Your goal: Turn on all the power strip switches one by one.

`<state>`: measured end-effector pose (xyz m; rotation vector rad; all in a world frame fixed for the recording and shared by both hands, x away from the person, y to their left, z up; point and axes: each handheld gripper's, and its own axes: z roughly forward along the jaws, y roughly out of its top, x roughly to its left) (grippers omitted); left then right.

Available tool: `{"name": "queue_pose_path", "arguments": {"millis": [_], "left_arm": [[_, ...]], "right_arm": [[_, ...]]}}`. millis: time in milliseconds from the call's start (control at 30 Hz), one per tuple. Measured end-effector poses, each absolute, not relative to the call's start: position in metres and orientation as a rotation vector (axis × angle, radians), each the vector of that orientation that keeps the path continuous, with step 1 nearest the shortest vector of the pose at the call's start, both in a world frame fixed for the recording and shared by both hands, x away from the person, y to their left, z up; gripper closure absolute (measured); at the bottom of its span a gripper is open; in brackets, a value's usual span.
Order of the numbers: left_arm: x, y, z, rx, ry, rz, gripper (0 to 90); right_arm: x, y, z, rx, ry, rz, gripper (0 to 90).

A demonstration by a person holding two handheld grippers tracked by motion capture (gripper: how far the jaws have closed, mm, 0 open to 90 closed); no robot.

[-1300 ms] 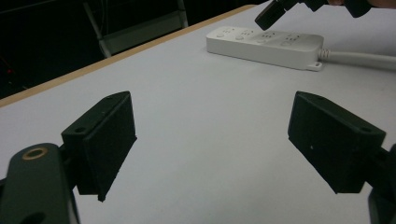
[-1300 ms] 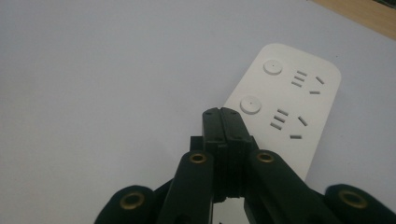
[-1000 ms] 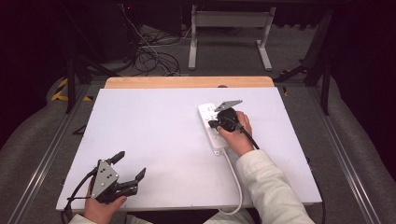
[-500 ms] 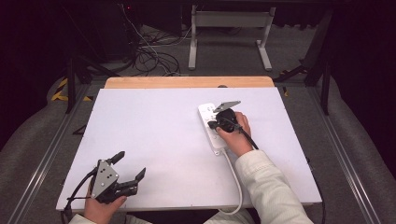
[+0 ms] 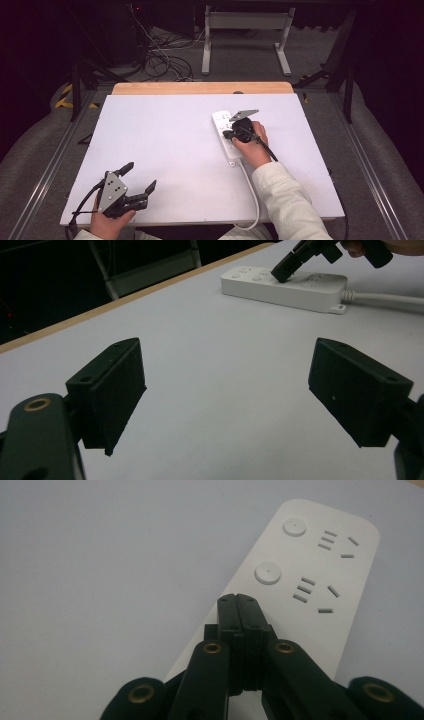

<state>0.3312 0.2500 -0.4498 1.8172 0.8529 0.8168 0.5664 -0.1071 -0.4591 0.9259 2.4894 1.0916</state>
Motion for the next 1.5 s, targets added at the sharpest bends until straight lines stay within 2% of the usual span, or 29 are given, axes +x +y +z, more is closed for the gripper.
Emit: {"name": "queue_pose_path", "arguments": {"millis": [300, 467, 600, 1100, 1500], "left_arm": [[0.331, 0.251, -0.449, 1.815, 0.853, 0.822, 15.3], [0.332, 0.250, -0.450, 1.814, 0.862, 0.813, 15.3], [0.332, 0.251, -0.449, 1.816, 0.854, 0.825, 15.3], [0.332, 0.251, -0.450, 1.811, 0.860, 0.818, 15.3], [0.332, 0.252, -0.450, 1.812, 0.860, 0.815, 15.3]], "right_arm": [[0.566, -0.104, -0.457, 0.919, 2.505, 1.038, 90.0], [0.559, -0.106, -0.428, 0.847, 2.399, 1.213, 90.0], [0.557, -0.102, -0.419, 0.814, 2.413, 1.201, 90.0], [0.565, -0.095, -0.414, 0.810, 2.430, 1.180, 90.0], [0.589, -0.089, -0.429, 0.899, 2.427, 1.137, 90.0]]}}
